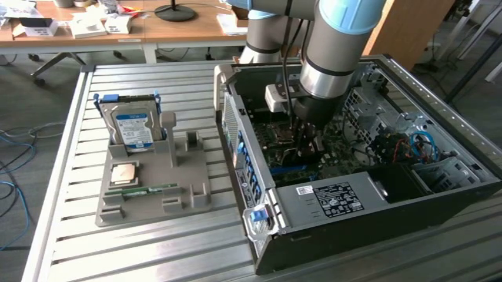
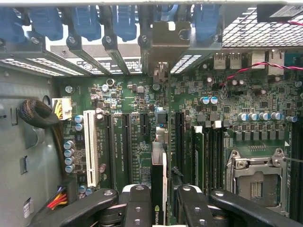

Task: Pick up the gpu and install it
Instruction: 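Insert the gpu into the slot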

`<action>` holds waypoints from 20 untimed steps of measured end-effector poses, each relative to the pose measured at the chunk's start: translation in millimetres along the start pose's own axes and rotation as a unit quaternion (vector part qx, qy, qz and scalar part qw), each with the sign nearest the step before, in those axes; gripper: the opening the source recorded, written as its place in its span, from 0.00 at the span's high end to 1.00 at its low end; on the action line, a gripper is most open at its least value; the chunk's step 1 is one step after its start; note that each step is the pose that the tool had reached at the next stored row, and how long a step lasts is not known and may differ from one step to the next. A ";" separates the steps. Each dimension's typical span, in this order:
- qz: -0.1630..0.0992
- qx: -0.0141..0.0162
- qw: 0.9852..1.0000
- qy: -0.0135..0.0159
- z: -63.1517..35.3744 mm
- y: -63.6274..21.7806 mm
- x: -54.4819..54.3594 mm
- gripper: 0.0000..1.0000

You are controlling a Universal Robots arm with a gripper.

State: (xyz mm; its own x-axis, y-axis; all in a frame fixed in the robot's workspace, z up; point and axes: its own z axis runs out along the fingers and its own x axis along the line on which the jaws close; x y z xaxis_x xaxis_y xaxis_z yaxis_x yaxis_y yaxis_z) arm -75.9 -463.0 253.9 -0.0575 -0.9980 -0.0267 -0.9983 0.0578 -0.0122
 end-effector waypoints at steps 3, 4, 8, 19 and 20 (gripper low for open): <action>0.000 0.000 1.000 0.000 0.0 0.1 0.0 0.74; 0.000 0.000 1.000 0.000 0.2 0.3 0.1 0.74; 0.000 0.000 1.000 0.000 1.6 0.8 0.1 0.74; 0.000 0.000 1.000 0.000 2.3 3.1 -0.7 0.74; 0.000 0.000 1.000 0.000 2.2 3.3 -0.7 0.74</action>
State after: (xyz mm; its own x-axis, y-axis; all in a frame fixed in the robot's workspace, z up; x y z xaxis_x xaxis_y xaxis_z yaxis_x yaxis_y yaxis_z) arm -79.2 -462.1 251.7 -0.0574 -0.9980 -0.0264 -0.9983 0.0577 -0.0122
